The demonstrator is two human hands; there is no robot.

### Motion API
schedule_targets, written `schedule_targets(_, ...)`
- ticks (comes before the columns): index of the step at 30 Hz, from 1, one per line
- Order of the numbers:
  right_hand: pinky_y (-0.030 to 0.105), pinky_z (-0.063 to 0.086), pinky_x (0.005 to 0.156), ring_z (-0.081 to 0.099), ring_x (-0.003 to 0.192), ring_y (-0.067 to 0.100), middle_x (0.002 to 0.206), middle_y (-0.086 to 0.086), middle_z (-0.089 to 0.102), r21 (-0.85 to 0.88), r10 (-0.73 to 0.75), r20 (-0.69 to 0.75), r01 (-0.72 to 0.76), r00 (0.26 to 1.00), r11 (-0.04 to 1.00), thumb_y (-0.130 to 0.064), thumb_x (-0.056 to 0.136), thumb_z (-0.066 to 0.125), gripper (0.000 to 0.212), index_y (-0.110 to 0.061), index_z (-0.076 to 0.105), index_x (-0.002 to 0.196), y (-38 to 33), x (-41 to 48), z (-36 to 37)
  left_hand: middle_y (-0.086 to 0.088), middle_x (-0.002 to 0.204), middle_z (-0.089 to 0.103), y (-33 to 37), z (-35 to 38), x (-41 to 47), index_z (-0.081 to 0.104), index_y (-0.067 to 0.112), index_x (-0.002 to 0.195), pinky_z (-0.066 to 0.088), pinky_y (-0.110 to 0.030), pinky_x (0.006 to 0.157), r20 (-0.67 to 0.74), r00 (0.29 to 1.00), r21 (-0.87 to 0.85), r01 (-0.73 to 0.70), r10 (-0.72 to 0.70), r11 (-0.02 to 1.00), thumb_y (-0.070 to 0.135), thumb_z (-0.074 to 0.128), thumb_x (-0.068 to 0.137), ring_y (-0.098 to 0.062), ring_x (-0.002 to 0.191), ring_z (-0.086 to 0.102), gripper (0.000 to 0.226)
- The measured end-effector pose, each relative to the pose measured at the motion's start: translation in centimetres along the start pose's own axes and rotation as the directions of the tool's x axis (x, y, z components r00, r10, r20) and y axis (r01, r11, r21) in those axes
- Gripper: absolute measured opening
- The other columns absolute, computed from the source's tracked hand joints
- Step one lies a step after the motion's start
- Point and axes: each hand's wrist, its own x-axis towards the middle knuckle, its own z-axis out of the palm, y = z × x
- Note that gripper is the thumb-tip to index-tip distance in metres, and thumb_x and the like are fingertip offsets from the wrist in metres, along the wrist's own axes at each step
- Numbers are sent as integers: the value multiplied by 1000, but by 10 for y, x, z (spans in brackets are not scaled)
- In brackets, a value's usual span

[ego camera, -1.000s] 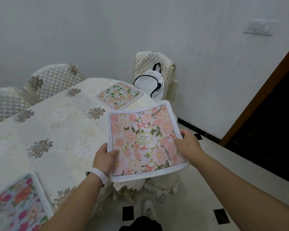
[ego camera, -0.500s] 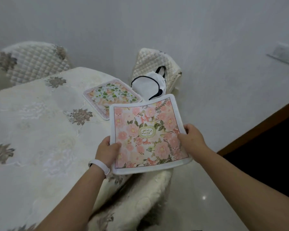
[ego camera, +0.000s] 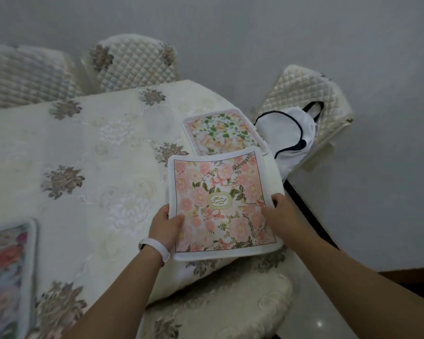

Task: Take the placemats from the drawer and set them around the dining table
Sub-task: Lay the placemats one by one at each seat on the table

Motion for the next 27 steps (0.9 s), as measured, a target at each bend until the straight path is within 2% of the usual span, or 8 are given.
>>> schedule_targets(3, 32, 50, 65, 59, 79, 16, 90, 0, 61, -53, -45, 88, 50, 995, 997, -18, 92, 55, 8, -15, 54, 100, -1, 19, 17, -2, 98, 71, -15, -10, -5, 62, 22, 111, 59, -44, 74, -94, 995, -26, 43, -46, 999, 11, 54, 92, -24, 85, 69, 23)
schedule_targets(6, 27, 44, 57, 57, 77, 13, 89, 1, 60, -84, -79, 213, 99, 974, 992, -18, 93, 55, 8, -14, 54, 99, 0, 32, 36, -1, 99, 70, -33, -16, -14, 62, 25, 110, 58, -45, 77, -198, 975, -42, 91, -98, 995, 12, 55, 92, -24, 88, 68, 23)
schedule_targets(9, 25, 42, 55, 57, 77, 11, 89, -2, 59, -92, -94, 333, 132, 938, 987, -19, 94, 55, 8, -16, 53, 101, 4, 42, 50, 1, 101, 69, -50, -18, -24, 62, 25, 110, 56, -47, 82, -293, 946, -33, 133, -137, 991, 12, 56, 92, -24, 90, 66, 23)
schedule_targets(13, 25, 44, 56, 58, 78, 9, 89, -5, 59, -109, -87, 454, 152, 887, 982, -18, 94, 57, 10, -19, 53, 103, 12, 54, 64, -1, 101, 68, -67, -17, -33, 60, 21, 112, 54, -42, 82, -377, 905, -43, 197, -198, 980, 10, 55, 93, -24, 91, 64, 24)
schedule_targets(20, 24, 44, 56, 57, 76, 9, 93, 0, 61, -159, -75, 500, 176, 863, 971, -17, 94, 54, 10, -19, 52, 104, 24, 68, 75, -3, 100, 67, -85, -21, -35, 61, 15, 115, 50, -30, 74, -421, 875, -71, 230, -239, 970, 7, 55, 93, -22, 89, 63, 25)
schedule_targets(23, 26, 44, 57, 58, 76, 12, 93, 1, 61, -206, -38, 513, 166, 858, 964, -18, 94, 55, 12, -17, 52, 105, 27, 71, 78, -6, 104, 67, -89, -25, -30, 60, 15, 116, 51, -31, 75, -434, 861, -89, 252, -265, 964, 8, 56, 92, -22, 88, 64, 26)
schedule_targets(27, 28, 44, 56, 60, 74, 13, 91, -1, 60, -263, -45, 506, 204, 861, 943, -20, 91, 58, 21, -16, 48, 109, 29, 73, 80, 2, 96, 66, -88, -22, -28, 51, 28, 109, 50, -30, 61, -490, 845, -32, 228, -214, 973, 9, 56, 90, -23, 79, 65, 27)
